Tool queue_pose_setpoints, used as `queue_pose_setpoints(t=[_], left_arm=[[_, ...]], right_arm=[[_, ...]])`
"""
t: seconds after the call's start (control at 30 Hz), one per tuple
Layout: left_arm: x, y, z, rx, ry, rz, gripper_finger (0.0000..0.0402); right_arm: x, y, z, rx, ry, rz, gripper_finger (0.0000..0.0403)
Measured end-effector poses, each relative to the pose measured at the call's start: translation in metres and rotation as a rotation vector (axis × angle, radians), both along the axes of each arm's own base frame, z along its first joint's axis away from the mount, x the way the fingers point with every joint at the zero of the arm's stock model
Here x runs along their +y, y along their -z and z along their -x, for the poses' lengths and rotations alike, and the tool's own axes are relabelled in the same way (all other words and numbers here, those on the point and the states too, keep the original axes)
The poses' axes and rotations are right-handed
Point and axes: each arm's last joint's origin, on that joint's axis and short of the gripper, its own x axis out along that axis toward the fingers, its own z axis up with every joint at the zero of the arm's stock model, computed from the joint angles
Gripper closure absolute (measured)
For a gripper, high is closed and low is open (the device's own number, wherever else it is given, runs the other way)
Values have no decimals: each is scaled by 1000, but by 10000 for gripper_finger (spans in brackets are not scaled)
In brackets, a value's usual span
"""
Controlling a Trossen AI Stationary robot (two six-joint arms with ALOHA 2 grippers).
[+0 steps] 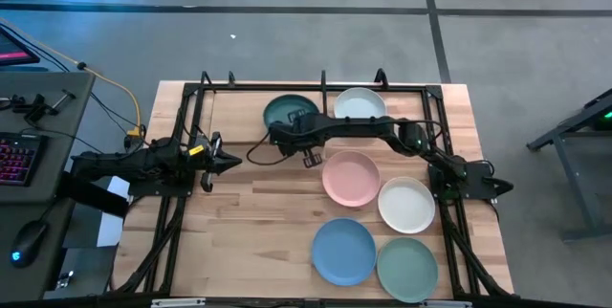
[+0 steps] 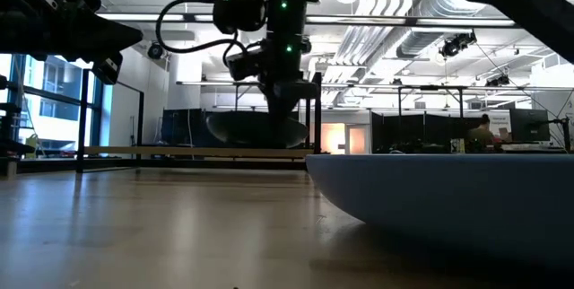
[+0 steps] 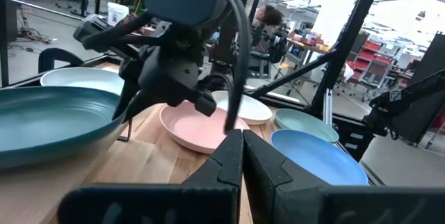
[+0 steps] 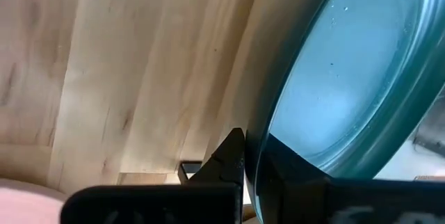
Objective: Place and stack plates onto a shelf
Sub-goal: Put the dark green plate into the shelf
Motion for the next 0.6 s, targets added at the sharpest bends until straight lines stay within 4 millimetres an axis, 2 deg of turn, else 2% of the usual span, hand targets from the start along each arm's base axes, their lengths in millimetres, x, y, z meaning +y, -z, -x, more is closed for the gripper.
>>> queue_pose_setpoints(t=[0.6], left_arm=[[0,0,0,0,0,0,401]], right_arm=[[-1,0,1,-11,34,-34,403]])
